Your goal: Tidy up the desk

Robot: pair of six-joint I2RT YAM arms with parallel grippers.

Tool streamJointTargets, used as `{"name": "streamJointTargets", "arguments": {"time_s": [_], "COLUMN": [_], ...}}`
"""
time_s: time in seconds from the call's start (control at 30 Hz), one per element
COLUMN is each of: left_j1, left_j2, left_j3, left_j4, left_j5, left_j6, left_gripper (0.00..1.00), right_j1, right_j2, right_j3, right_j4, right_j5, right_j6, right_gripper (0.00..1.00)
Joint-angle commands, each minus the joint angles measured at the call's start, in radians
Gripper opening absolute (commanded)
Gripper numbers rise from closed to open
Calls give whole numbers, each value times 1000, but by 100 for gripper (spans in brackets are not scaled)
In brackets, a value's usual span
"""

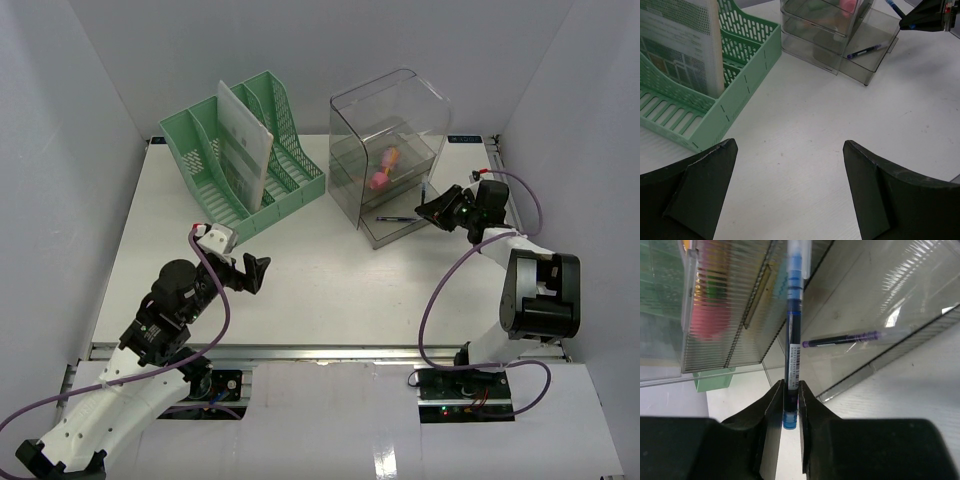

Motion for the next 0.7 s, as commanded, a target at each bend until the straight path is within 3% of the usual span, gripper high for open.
{"name": "streamJointTargets", "arguments": {"time_s": [0.0, 0.27, 0.43, 0.47, 0.53, 0.6, 0.63, 0.67], "left_j1": [3, 3, 3, 3, 3, 3, 3, 3], "left_j2": [-5, -11, -11, -13, -15, -16, -16, -17], "left_j3": [-7, -8, -7, -8, -7, -7, -7, -7], "left_j4": [1, 0, -1, -1, -1, -1, -1, -1], "left_j5": [-25, -32, -30, -30, -30, -32, -29, -29], "left_j6": [8, 8, 8, 8, 8, 8, 8, 8], "left_gripper": [98, 98, 98, 98, 98, 98, 98, 98], "right_j1": [28, 36, 36, 39, 54, 75, 120, 144], "right_j2": [49, 85, 82, 79, 75, 77, 80, 86], "right_j3": [80, 102, 102, 104, 145, 201, 225, 260], "right_j4": [46, 81, 131, 155, 173, 132, 53, -57], "right_j5": [-33, -64, -124, -151, -226, -338, -418, -464], "right_j6": [47, 48, 35, 19, -95, -292, -376, -560], "right_gripper": [37, 48, 48, 46, 32, 19, 16, 14]}}
